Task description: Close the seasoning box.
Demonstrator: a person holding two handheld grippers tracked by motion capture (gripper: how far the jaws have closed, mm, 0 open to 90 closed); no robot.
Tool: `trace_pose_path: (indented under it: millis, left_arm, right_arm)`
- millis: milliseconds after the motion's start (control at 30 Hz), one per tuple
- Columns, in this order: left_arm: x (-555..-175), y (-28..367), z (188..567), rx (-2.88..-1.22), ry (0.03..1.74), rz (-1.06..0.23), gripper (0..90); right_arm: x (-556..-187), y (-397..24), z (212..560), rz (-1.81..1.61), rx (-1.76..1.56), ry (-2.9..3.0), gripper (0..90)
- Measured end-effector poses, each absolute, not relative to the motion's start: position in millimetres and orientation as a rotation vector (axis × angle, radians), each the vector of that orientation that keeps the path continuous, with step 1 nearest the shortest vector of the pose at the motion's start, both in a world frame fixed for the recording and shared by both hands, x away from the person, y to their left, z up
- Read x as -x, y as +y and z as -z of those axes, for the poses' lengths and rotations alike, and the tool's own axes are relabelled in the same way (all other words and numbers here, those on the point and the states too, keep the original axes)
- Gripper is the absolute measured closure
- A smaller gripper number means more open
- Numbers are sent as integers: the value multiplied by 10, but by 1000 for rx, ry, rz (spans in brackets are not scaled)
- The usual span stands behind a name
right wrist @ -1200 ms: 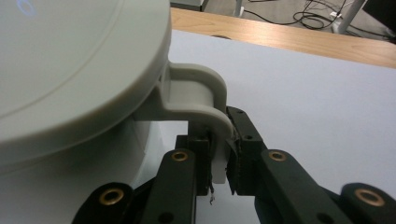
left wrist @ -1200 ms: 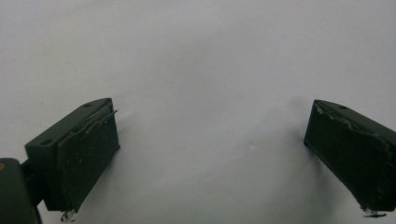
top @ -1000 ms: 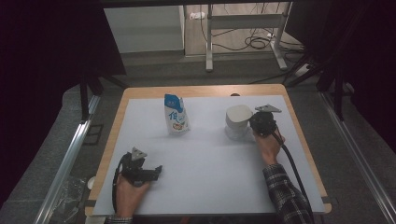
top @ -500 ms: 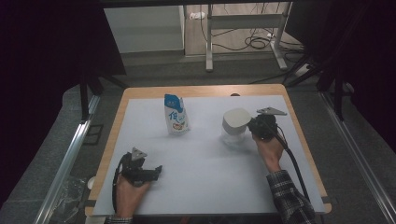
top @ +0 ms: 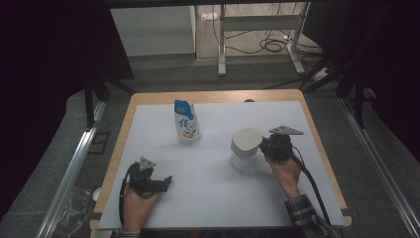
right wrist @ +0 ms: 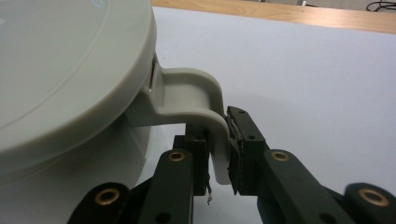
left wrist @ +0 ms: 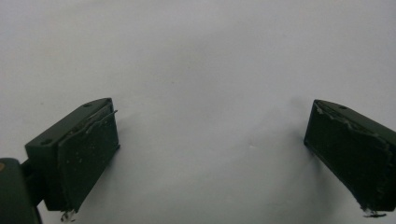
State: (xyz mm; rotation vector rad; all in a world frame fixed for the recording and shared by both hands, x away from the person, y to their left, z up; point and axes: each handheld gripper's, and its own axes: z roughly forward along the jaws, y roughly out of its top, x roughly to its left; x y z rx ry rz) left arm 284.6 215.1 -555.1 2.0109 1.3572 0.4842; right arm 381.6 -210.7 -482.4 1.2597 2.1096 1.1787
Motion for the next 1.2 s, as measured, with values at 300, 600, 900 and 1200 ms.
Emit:
trace_pose_path:
  millis: [300,600,900,1200]
  left_arm:
    - [-2846,2151,5551,-2011,1357,-484,29]
    - [-2846,2151,5551,-2011,1357,-484,29]
    - [-2846,2151,5551,-2011,1357,-484,29]
    - [-2845,2151,5551,-2011,1357,-484,29]
  right_arm:
    - [-3690,-2021,4875,-1210,-1253,2139,784]
    - [-3618,-1946,4955,-1208,-1261,2138,782]
    - [-3611,-1931,5004,-1182,-1259,2140,775]
    - [-3593,-2001,4995,-1211,-1206,2181,701]
